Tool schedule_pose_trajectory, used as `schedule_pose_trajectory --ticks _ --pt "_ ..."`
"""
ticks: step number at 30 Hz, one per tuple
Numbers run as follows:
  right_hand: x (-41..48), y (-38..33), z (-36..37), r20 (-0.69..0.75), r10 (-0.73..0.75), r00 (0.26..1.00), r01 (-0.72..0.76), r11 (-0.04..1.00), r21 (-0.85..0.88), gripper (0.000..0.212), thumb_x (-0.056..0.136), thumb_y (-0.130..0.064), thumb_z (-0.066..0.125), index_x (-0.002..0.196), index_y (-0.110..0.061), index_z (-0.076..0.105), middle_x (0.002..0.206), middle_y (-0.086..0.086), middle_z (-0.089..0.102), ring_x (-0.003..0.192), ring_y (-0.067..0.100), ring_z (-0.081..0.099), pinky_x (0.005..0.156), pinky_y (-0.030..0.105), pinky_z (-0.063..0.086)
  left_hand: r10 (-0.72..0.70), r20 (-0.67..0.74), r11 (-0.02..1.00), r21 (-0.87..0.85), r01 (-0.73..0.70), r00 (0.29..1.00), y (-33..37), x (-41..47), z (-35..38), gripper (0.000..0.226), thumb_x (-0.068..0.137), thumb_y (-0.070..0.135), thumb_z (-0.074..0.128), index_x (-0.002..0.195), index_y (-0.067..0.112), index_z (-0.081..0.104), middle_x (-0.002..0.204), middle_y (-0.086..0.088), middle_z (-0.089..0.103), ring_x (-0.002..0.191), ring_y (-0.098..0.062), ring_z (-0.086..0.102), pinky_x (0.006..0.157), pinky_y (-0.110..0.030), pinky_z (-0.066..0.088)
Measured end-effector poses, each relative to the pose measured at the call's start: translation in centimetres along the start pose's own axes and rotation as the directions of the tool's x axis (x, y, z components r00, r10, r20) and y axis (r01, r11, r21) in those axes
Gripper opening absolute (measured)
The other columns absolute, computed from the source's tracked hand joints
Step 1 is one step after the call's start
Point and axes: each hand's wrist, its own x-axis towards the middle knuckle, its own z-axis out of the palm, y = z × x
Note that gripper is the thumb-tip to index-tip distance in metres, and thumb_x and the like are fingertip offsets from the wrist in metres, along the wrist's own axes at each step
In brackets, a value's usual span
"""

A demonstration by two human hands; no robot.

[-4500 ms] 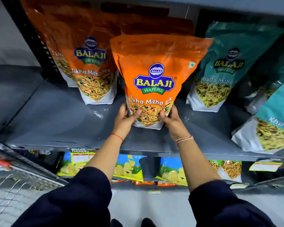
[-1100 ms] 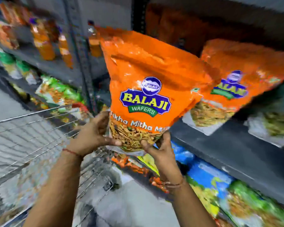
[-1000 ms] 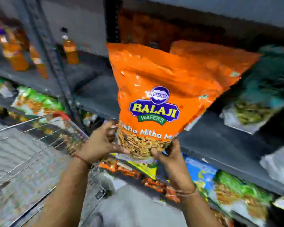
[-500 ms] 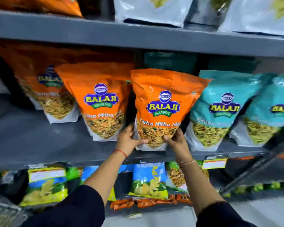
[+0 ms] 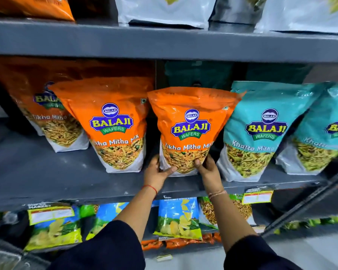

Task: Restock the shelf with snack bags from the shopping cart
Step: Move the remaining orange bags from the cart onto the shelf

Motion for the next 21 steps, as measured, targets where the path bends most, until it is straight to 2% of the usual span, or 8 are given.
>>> schedule_pose_trajectory --ticks 4,7,9,12,14,16,18,21 --pt "-1.5 0.5 0.9 -0.127 -0.017 0.992 0.021 0.999 0.032 0.051 0.088 -0.007 0.055 0.136 -0.004 0.036 0.143 0.013 0.042 0.130 0.024 0.041 0.107 0.034 0.037 0.026 -0.081 0.999 -0.037 -0.029 0.996 -0.1 -1.8 -0.5 0.060 0.072 0.011 0.074 0.127 0.007 0.048 0.126 -0.003 0.055 0.117 -0.018 0.052 0.102 -0.034 0.043" --pt "-4.7 1.6 2.7 -0.245 -0.021 0.969 0.026 1.000 0.016 0.056 0.085 -0.010 0.060 0.135 -0.006 0.036 0.142 0.012 0.041 0.130 0.025 0.041 0.105 0.035 0.037 0.052 -0.261 0.999 0.000 -0.054 0.964 -0.7 -4.2 -2.7 0.030 0.075 0.018 0.072 0.103 0.014 0.064 0.099 0.000 0.066 0.091 -0.006 0.062 0.076 -0.004 0.046" --pt "-7.0 2.5 4.8 -0.305 -0.116 0.945 0.068 0.984 -0.164 0.057 0.081 -0.014 0.066 0.130 -0.003 0.040 0.135 0.018 0.044 0.125 0.029 0.043 0.104 0.037 0.038 0.120 -0.378 0.992 0.068 -0.102 0.918 -1.3 -5.8 -5.5 0.014 0.077 0.021 0.070 0.076 0.032 0.062 0.075 0.007 0.067 0.067 0.009 0.061 0.059 0.003 0.042" --pt "-9.8 2.2 9.3 -0.294 -0.242 0.925 0.148 0.940 -0.308 0.072 0.079 -0.056 0.055 0.124 -0.001 0.043 0.132 0.017 0.042 0.124 0.023 0.038 0.103 0.030 0.034 0.175 -0.560 0.984 0.117 -0.132 0.810 -2.3 -7.3 -10.7 0.021 0.081 0.020 0.067 0.072 0.035 0.056 0.064 0.008 0.062 0.060 0.009 0.059 0.055 0.003 0.040" --pt "-11.2 1.7 13.5 -0.173 -0.256 0.951 0.198 0.935 -0.293 0.080 0.076 -0.070 0.045 0.123 -0.005 0.045 0.131 0.007 0.040 0.124 0.011 0.034 0.100 0.018 0.031 0.175 -0.659 0.983 0.074 -0.169 0.731 -2.5 -7.6 -14.5 0.008 0.084 0.019 0.063 0.083 0.024 0.057 0.074 -0.005 0.065 0.069 -0.005 0.062 0.060 -0.001 0.044" --pt "-12.0 1.0 18.2 -0.023 -0.275 0.961 0.258 0.924 -0.282 0.067 0.078 -0.062 0.051 0.122 -0.011 0.046 0.134 -0.001 0.039 0.126 0.005 0.032 0.103 0.009 0.027 0.141 -0.693 0.982 0.008 -0.188 0.707 -2.8 -6.8 -18.5 0.009 0.088 0.022 0.056 0.091 0.014 0.056 0.085 -0.017 0.065 0.077 -0.024 0.060 0.071 -0.023 0.049" --pt "-12.5 0.6 22.2 0.115 -0.260 0.959 0.281 0.932 -0.228 0.056 0.080 -0.047 0.057 0.126 -0.021 0.041 0.137 -0.008 0.035 0.129 -0.002 0.030 0.106 0.006 0.022 0.064 -0.710 0.978 -0.095 -0.186 0.701 -2.1 -5.9 -21.6 0.015 0.093 0.023 0.048 0.095 0.010 0.056 0.098 -0.025 0.066 0.087 -0.025 0.059 0.080 -0.042 0.048" --pt "-11.2 0.1 28.8 0.256 -0.166 0.952 0.209 0.966 -0.149 0.052 0.088 -0.029 0.056 0.130 -0.032 0.026 0.143 -0.013 0.028 0.130 -0.014 0.022 0.106 0.003 0.017 -0.215 -0.652 0.881 -0.451 -0.144 0.727 -0.7 -3.1 -26.9 0.035 0.098 0.028 0.034 0.117 0.005 0.053 0.129 -0.024 0.055 0.115 -0.027 0.052 0.104 -0.047 0.036"
